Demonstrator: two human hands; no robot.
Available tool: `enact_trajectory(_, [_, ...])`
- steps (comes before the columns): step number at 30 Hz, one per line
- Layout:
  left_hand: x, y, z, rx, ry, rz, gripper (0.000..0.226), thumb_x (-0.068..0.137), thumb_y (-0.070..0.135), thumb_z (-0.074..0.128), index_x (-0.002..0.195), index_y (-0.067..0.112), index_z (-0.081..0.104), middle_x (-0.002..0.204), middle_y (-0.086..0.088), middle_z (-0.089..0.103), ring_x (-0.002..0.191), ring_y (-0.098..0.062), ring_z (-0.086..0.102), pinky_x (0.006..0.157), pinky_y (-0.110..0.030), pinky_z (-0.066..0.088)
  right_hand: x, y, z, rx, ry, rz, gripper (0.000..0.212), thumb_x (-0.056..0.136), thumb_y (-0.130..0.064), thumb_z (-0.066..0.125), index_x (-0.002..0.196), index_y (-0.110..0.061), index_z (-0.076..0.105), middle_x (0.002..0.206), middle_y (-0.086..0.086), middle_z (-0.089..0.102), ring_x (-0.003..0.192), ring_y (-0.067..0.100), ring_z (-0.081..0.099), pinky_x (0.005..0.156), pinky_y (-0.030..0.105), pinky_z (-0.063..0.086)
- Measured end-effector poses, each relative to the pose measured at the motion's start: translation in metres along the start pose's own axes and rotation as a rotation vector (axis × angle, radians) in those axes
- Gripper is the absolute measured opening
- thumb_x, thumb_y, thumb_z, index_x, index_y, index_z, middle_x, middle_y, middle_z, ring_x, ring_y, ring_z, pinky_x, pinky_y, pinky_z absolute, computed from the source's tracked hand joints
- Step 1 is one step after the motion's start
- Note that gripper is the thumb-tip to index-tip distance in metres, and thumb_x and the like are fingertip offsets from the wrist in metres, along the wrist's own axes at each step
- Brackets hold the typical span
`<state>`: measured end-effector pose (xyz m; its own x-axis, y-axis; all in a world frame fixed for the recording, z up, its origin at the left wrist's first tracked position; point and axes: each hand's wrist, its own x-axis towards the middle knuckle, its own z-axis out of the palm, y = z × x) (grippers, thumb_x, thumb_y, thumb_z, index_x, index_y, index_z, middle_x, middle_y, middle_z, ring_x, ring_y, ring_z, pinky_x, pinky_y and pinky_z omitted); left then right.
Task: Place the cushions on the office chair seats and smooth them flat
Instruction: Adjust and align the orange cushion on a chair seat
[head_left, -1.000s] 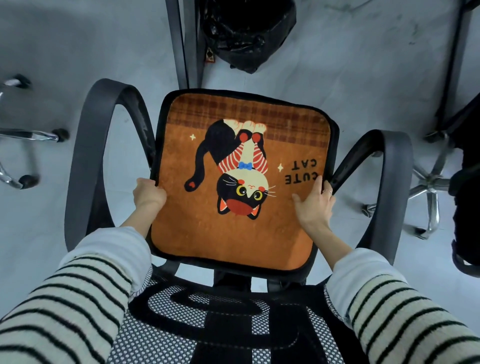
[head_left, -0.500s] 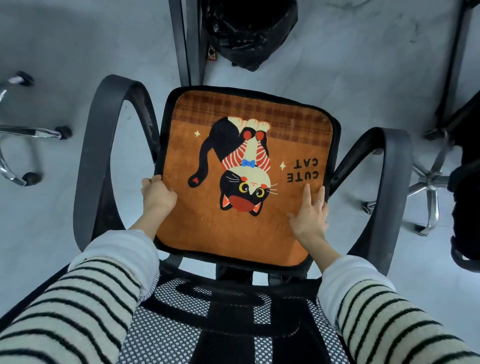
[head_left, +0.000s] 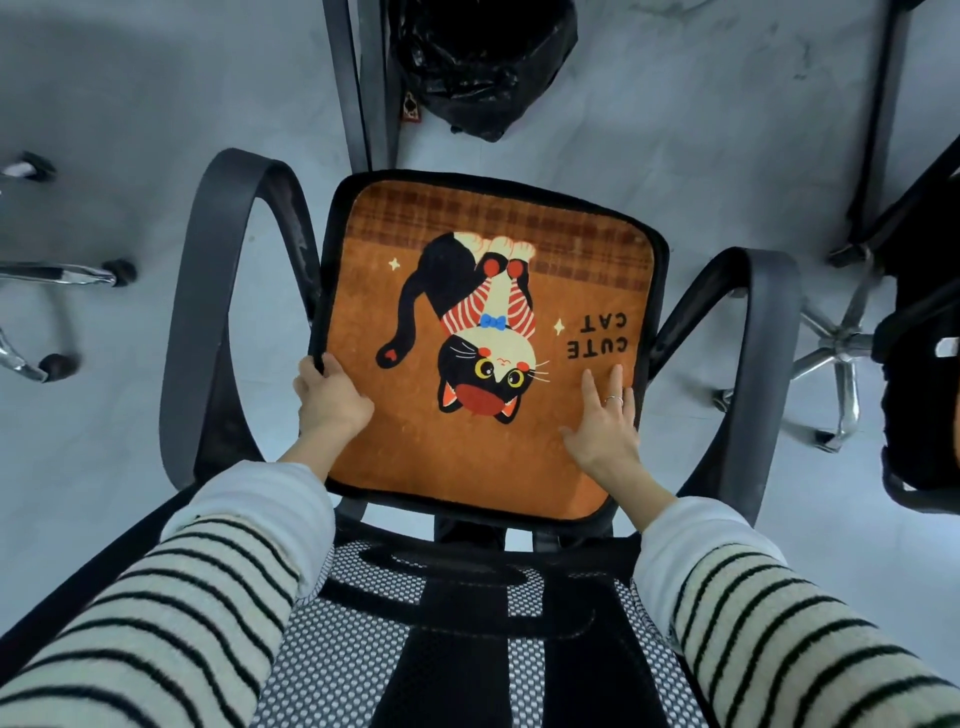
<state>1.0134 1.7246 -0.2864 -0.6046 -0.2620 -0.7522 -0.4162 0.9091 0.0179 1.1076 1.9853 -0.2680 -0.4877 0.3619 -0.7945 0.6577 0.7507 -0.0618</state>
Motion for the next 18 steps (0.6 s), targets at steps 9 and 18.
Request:
enact_trajectory(9, [-0.088, 0.032, -0.081, -0.014, -0.242, 0.307, 0.046, 0.095, 0.023, 0.046, 0.138, 0.008, 0.04, 0.142, -0.012, 0.043, 0.126, -0.029, 0.046, 0.101, -0.032, 0.039, -0.083, -0.031, -0.082, 0.175, -0.073, -0.147, 0.055, 0.098, -0.028, 0.044, 0.146, -0.01, 0.026, 0.144, 0.014, 0.042, 0.125, 0.031, 0.048, 0.095, 0.032, 0.042])
enact_trajectory(18, [-0.24, -0.001, -0.211, -0.163, 0.111, 0.614, 0.039, 0.097, 0.025, 0.044, 0.133, 0.012, 0.047, 0.133, -0.011, 0.053, 0.12, -0.026, 0.051, 0.095, -0.027, 0.039, -0.225, -0.089, -0.158, 0.117, 0.121, -0.522, 0.041, 0.098, -0.03, 0.041, 0.131, -0.007, 0.052, 0.135, 0.011, 0.054, 0.113, 0.027, 0.056, 0.095, 0.033, 0.043])
